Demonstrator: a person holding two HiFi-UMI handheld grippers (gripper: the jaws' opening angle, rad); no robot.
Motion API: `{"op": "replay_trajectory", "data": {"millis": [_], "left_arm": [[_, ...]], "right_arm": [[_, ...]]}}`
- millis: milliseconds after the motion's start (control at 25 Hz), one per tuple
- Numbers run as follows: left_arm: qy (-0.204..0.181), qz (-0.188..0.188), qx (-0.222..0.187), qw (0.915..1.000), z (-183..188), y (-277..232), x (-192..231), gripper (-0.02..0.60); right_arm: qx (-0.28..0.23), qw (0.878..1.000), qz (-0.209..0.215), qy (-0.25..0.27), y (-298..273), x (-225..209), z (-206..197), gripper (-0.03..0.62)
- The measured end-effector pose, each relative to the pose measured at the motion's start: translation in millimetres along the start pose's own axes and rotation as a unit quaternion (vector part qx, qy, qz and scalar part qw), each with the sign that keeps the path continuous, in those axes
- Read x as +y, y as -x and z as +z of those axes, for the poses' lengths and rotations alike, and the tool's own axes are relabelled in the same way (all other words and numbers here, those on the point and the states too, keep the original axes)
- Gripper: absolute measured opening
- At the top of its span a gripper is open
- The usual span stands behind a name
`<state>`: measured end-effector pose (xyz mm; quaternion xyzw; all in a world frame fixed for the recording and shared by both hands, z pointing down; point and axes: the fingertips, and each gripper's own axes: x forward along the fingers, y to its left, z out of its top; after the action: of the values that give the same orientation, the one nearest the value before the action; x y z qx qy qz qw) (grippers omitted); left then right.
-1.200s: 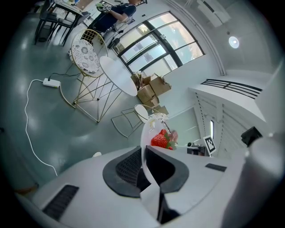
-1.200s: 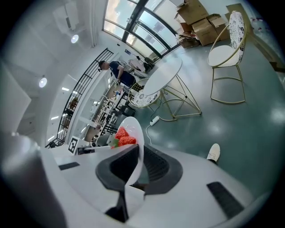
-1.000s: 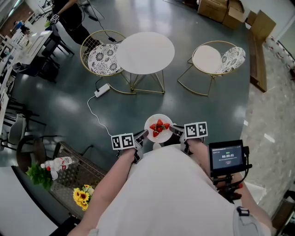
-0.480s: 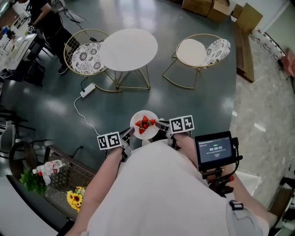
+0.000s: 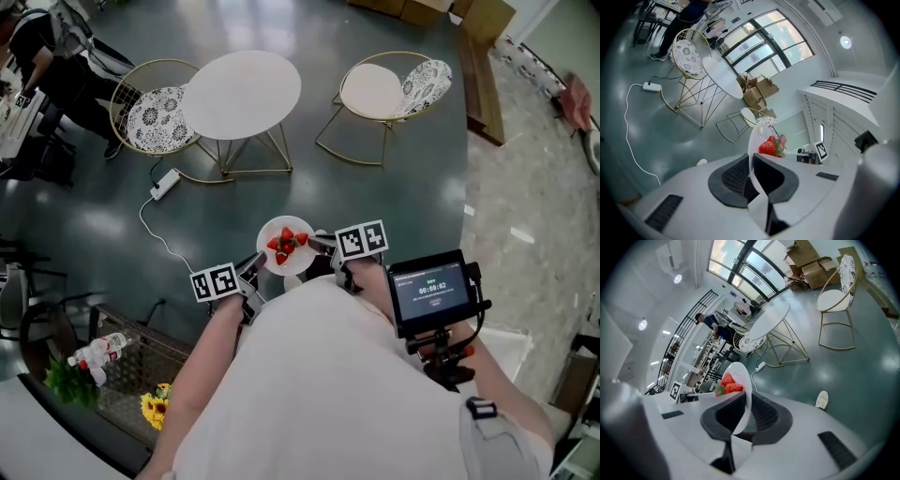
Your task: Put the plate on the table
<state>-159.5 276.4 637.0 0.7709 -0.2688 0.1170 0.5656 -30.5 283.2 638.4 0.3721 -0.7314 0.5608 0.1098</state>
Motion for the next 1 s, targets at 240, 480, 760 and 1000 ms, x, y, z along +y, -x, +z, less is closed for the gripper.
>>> {"op": "replay_trajectory", "data": {"millis": [240,480,760,1000], "left_arm": [[0.013,-0.003,0.001,0.9999,-1.1,1.3,-1.2,0.018],[0.017,-0.005,-0.001,0.9998,-1.3,0.8,-0.8,0.018],[0.022,-0.004,0.002,0.9998,-7.0,0.1,-2.5,0.018],[0.046,0.012,0.001,0.9989,9.1,-8.1,16.8,0.018]], "right_arm": [[0.005,1.000,-0.005,0.010,1.0,1.3,-0.2,0.038],[0.005,1.000,-0.006,0.010,0.9,0.9,-0.5,0.038],[0.010,1.000,-0.008,0.006,3.2,-1.0,-5.2,0.038],[0.036,0.999,0.001,0.012,-21.0,-10.3,13.9,0.038]]}}
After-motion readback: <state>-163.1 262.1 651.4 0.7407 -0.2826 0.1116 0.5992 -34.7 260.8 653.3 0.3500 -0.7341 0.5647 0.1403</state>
